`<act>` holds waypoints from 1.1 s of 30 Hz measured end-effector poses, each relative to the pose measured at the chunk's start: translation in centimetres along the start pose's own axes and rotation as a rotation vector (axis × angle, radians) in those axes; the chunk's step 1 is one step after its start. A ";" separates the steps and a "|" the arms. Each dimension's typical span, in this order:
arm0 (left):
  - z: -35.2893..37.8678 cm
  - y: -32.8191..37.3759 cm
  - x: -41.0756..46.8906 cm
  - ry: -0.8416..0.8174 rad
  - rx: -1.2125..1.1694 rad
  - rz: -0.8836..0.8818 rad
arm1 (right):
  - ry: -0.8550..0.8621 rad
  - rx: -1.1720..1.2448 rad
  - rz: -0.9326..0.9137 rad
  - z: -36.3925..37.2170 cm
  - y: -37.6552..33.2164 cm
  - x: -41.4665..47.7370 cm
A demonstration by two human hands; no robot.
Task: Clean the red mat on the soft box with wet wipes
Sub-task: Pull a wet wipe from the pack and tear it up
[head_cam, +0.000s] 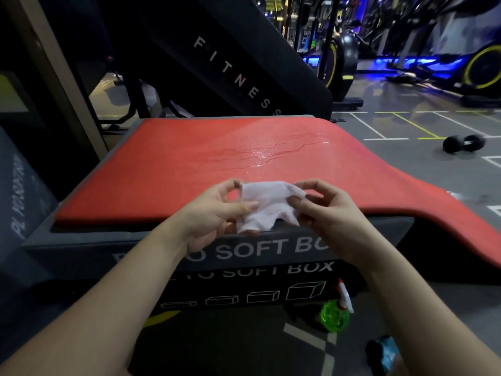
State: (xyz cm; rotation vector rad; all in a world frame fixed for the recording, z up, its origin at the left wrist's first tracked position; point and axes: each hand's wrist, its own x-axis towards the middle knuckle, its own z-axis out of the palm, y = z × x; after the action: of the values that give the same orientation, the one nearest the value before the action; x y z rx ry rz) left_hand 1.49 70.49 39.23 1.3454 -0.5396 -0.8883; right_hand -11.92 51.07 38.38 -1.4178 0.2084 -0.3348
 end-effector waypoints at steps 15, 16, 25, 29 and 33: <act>0.3 -1.0 0.2 0.099 0.216 0.135 | 0.068 -0.244 -0.106 0.0 0.9 0.3; 0.4 -1.4 0.4 0.121 0.242 0.112 | 0.041 -0.270 -0.108 0.2 1.0 0.3; 0.7 -1.9 0.5 0.144 0.169 0.030 | 0.101 -0.272 -0.113 0.6 1.3 0.4; 1.0 -2.2 0.7 0.199 0.096 0.015 | 0.248 -0.451 -0.164 1.2 2.1 0.3; 1.7 -3.0 1.1 0.336 0.304 0.090 | 0.396 -0.662 -0.255 2.0 2.6 0.2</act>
State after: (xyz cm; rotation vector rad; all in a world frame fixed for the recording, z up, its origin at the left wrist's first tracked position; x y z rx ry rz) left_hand 0.10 68.69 36.41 1.6924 -0.4801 -0.5026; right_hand -10.76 53.17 36.15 -2.0287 0.4958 -0.8120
